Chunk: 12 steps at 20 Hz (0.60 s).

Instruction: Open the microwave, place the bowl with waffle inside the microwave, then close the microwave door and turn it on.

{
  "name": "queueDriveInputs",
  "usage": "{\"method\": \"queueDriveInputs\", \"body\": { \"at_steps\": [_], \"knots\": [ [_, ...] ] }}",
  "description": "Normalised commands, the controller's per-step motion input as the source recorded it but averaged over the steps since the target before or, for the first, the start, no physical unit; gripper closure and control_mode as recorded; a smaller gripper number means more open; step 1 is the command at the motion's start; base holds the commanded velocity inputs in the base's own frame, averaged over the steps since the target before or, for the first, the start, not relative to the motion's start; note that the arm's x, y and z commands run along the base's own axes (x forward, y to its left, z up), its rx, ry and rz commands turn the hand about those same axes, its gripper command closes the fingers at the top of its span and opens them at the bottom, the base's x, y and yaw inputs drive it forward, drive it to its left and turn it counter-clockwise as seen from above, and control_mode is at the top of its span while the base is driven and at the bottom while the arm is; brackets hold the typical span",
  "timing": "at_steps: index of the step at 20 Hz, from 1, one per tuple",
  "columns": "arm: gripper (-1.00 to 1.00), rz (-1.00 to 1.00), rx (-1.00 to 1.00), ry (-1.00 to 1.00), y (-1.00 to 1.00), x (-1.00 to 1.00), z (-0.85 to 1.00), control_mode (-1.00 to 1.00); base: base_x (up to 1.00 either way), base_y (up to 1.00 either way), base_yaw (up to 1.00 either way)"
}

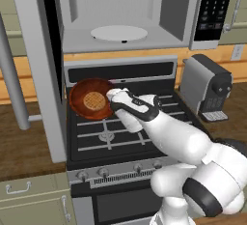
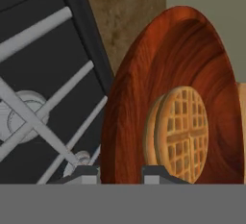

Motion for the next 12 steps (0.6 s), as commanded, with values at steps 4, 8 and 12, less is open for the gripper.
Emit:
{"method": "queueDriveInputs", "body": {
  "at_steps": [4, 8, 12],
  "knots": [
    [1.0, -0.15, -0.1, 0.12, -1.0, -0.04, 0.94, -1.0, 0.0, 0.0, 0.0],
    [1.0, -0.04, -0.18, 0.18, -1.0, -0.38, 0.72, -1.0, 0.0, 0.0, 0.0],
    [1.0, 0.04, -0.07, 0.09, -0.77, -0.92, 0.71, -1.0, 0.0, 0.0, 0.0]
  ]
}}
